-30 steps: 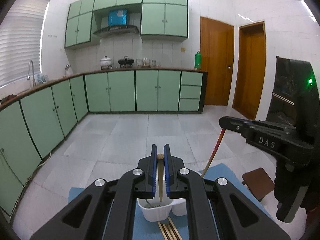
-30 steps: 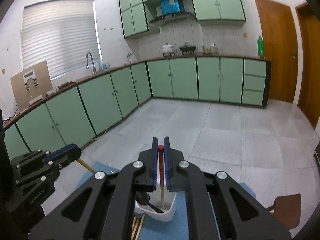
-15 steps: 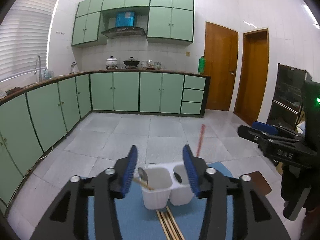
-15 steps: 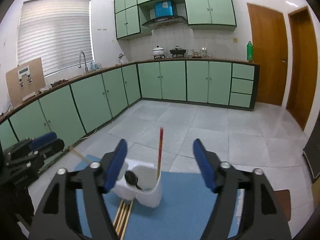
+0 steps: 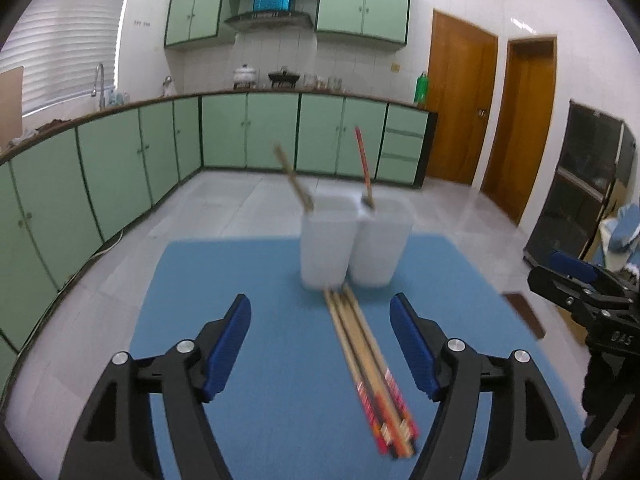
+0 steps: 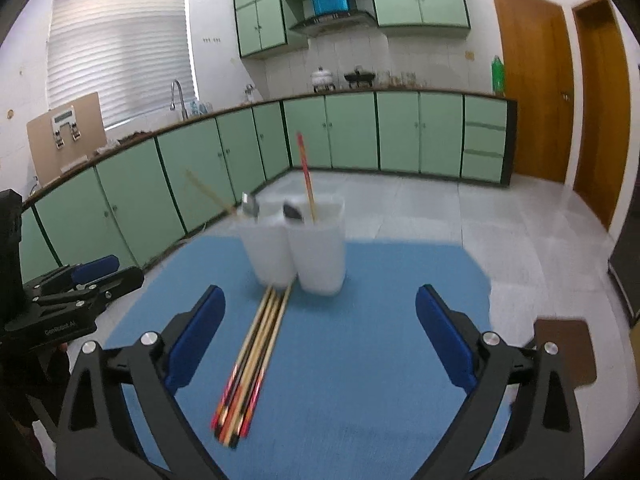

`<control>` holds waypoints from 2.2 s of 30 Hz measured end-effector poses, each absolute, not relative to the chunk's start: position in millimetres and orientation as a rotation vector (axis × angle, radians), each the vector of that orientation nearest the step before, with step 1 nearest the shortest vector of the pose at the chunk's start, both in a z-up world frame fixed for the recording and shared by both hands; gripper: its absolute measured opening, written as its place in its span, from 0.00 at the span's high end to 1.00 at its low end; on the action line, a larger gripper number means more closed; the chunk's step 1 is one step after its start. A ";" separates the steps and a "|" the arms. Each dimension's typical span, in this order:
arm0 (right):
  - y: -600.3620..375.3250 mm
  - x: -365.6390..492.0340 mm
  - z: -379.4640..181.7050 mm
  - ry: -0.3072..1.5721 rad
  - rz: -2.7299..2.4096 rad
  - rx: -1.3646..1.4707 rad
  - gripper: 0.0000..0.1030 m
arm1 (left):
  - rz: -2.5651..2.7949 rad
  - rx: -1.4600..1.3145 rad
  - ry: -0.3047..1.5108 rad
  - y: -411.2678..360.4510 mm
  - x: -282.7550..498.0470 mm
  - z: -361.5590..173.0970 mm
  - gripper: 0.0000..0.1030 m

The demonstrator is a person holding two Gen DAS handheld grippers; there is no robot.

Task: Organize utensils
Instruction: 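Open both tools and withdraw them from the holder, then grasp another red chopstick with the right tool while the left tool grasps a wooden one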

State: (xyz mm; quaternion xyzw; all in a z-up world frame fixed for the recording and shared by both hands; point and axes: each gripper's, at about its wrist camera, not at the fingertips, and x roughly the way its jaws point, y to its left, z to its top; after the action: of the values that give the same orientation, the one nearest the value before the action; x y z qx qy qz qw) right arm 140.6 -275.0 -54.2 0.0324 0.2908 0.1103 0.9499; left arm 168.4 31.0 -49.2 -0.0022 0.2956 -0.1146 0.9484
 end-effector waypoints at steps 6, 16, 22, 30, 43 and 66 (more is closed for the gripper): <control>-265.2 119.5 -95.9 0.688 0.207 0.085 0.09 | -0.217 -0.008 0.706 35.4 148.3 -95.4 0.31; -243.3 106.3 -143.1 0.826 0.212 0.060 0.09 | -0.189 -0.012 0.836 36.9 134.7 -149.8 0.31; -228.9 110.6 -163.7 0.900 0.191 -0.021 0.09 | -0.175 -0.015 0.863 39.8 133.7 -162.1 0.31; -217.2 118.9 -179.0 0.956 0.165 -0.090 0.09 | -0.164 -0.022 0.879 47.6 133.7 -166.5 0.31; -205.1 129.7 -178.0 0.951 0.174 -0.092 0.18 | -0.139 -0.037 0.882 60.6 135.0 -165.3 0.31; -213.5 134.6 -176.7 0.925 0.263 -0.029 0.95 | -0.203 0.015 0.915 29.3 130.3 -167.8 0.30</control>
State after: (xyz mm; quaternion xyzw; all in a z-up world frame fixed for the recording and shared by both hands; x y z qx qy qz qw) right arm 134.6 -213.5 -176.7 -0.0138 0.4450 0.1264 0.8864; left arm 130.3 29.3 -167.8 0.0074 0.4407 -0.0976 0.8923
